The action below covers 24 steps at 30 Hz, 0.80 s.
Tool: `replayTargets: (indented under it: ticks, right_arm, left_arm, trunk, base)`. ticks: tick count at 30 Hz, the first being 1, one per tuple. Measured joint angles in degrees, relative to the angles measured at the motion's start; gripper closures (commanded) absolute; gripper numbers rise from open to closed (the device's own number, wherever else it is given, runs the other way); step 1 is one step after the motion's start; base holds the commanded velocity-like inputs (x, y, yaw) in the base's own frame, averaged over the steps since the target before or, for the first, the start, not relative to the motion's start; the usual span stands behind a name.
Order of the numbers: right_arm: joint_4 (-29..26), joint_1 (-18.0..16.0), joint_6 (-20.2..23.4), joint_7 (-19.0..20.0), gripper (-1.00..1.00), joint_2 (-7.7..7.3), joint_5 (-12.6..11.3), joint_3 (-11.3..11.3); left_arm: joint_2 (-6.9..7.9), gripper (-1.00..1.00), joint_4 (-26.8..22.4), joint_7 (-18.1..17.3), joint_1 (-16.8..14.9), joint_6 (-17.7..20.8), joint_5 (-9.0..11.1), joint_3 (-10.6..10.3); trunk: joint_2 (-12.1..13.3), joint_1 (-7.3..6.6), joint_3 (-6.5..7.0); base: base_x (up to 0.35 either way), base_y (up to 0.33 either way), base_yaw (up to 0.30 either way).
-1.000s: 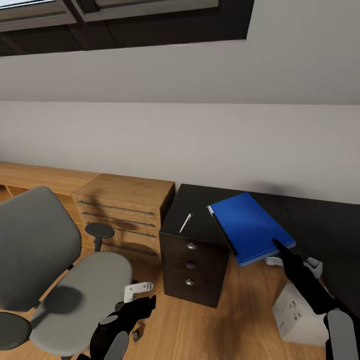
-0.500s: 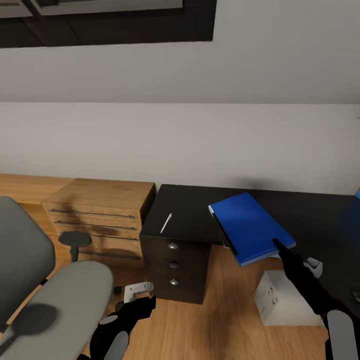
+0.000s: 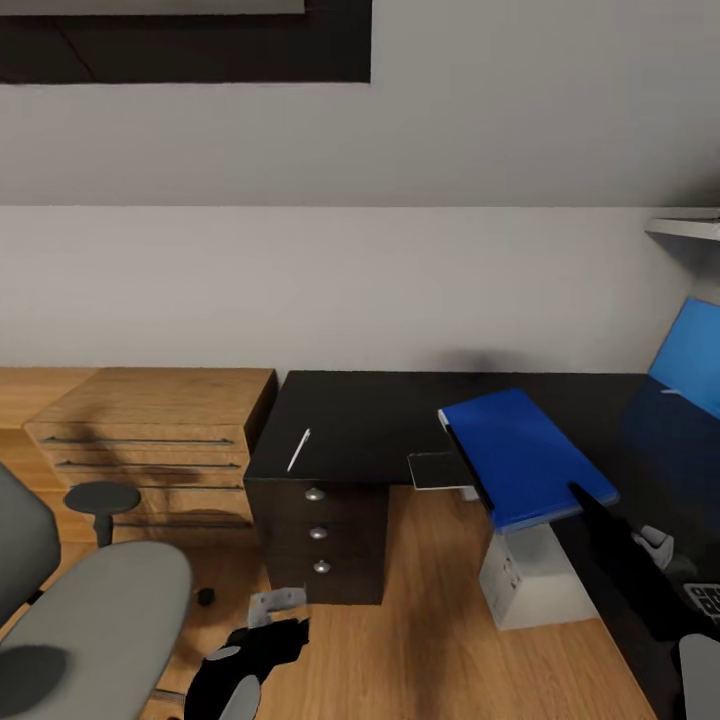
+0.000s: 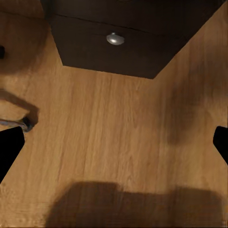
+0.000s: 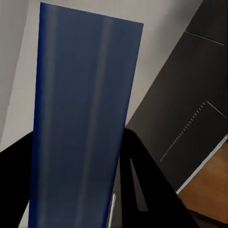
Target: In the bedroom, organize the workspace by keeping the computer under the desk, ensuring the monitor is on the desk, placing the keyboard on the desk next to the monitor, placing the mouse on the desk next to the keyboard, moving the folder from the swivel chair onto the desk next to the mouse, stacking the notebook on top of the folder with the pen on top of the notebook, and positioning the swivel chair next to the desk.
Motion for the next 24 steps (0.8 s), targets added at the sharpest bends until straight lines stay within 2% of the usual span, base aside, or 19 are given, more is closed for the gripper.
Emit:
replayTargets:
  ticks: [1, 4, 5, 7, 10, 14, 15, 16, 19, 22, 24]
  right_arm:
    - [0.00, 0.00, 0.41, -0.02, 1.00, 0.06, -0.51, -0.65]
    - [-0.01, 0.00, 0.97, 0.01, 1.00, 0.15, -0.71, -0.88]
    - [0.01, 0.00, 1.27, 0.53, 1.00, 0.33, -1.32, -0.96]
    - [0.15, 0.00, 1.18, 1.11, 1.00, 0.56, -1.77, -0.86]
    - [0.36, -0.05, 0.33, -0.40, 1.00, 0.89, -1.96, -0.22]
    - [1.05, -0.99, -3.83, -8.21, 1.00, 0.99, -2.16, 0.79]
    - [2.03, -2.20, -6.47, -11.40, 1.00, 0.98, -2.17, 1.27]
    - [2.78, -3.07, -8.13, -13.02, 1.00, 0.98, -2.26, 1.61]
    - [9.40, -9.20, -20.17, -19.14, 1.00, 0.80, -2.26, 4.29]
    - [15.66, -12.94, -29.02, -20.74, 1.00, 0.63, -2.03, 5.55]
    - [22.51, -16.70, -37.20, -21.46, 1.00, 0.58, -1.85, 6.01]
  left_arm:
    - [-0.14, -1.00, 5.23, -0.16, 0.02, -1.37, 0.05, -0.16]
    - [-0.19, -1.00, 10.16, -0.25, 0.00, -5.37, 0.00, -0.86]
    - [-0.11, -1.00, 14.26, -0.31, 0.01, -11.89, 0.16, -1.98]
    - [-0.05, -1.00, 16.21, -0.33, 0.00, -14.96, 0.22, -3.09]
    - [-0.01, -1.00, 18.41, -0.41, 0.00, -17.39, 0.26, -4.52]
    - [-0.05, -1.00, 20.14, -0.48, 0.00, -18.32, 0.22, -5.10]
    - [-0.05, -1.00, 20.40, -0.49, -0.01, -18.45, 0.24, -5.17]
    - [-0.05, -1.00, 20.49, -0.50, -0.01, -18.49, 0.23, -5.20]
    - [-0.06, -1.00, 20.77, -0.51, 0.00, -18.62, 0.26, -5.28]
    - [-0.06, -1.00, 20.82, -0.50, 0.00, -18.65, 0.22, -5.34]
    - [-0.06, -1.00, 20.85, -0.45, 0.00, -18.66, 0.24, -5.67]
  trunk:
    - [0.00, 0.00, -0.01]
    - [0.00, 0.00, 0.00]
    - [0.00, 0.00, 0.00]
    - [0.00, 0.00, 0.00]
    - [0.00, 0.00, 0.00]
    - [0.00, 0.00, 0.00]
    - [0.00, 0.00, 0.01]
    - [0.00, 0.00, 0.01]
    - [0.00, 0.00, 0.01]
    - [0.00, 0.00, 0.01]
    - [0.00, 0.00, 0.01]
  base:
    - [0.000, 0.000, -0.015]
    - [0.000, 0.000, -0.007]
    - [0.000, 0.000, -0.002]
    - [0.000, 0.000, -0.001]
    - [0.000, 0.000, 0.000]
    - [0.000, 0.000, 0.000]
    - [0.000, 0.000, 0.000]
    - [0.000, 0.000, 0.000]
    - [0.000, 0.000, 0.000]
    - [0.000, 0.000, 0.000]
    - [0.000, 0.000, 0.000]
